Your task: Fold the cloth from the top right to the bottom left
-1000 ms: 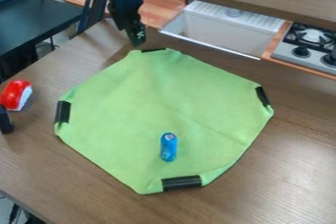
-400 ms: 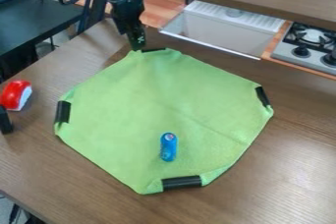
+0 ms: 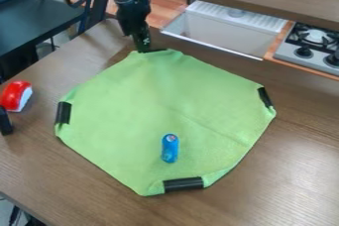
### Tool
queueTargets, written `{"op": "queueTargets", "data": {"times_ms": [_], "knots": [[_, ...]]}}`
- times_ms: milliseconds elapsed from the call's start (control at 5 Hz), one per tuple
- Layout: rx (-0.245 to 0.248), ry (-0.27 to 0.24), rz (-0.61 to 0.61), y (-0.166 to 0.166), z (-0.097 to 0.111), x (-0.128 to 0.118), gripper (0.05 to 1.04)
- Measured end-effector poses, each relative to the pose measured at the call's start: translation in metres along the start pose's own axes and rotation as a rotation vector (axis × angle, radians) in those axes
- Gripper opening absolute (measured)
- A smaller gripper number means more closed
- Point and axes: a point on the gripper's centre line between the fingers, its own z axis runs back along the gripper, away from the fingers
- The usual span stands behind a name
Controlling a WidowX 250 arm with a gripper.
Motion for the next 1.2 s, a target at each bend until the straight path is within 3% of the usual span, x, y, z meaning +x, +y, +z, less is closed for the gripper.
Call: {"op": "queueTargets", "data": {"times_ms": [200,400,600,800,1000,1200], "knots": [[-0.014,0.021,0.001,-0.007,-0.005,0.0,1.001],[0.022,0.032,0.003,-0.008,-0.006,0.004,1.001],[0.006,0.072,0.003,-0.021,-0.023,0.004,1.001],[0.034,0.103,0.013,-0.016,-0.026,0.008,0.986],[0.042,0.132,0.012,-0.017,-0.03,0.011,0.873],[0.034,0.147,0.022,-0.019,-0.033,0.013,0.566]]}}
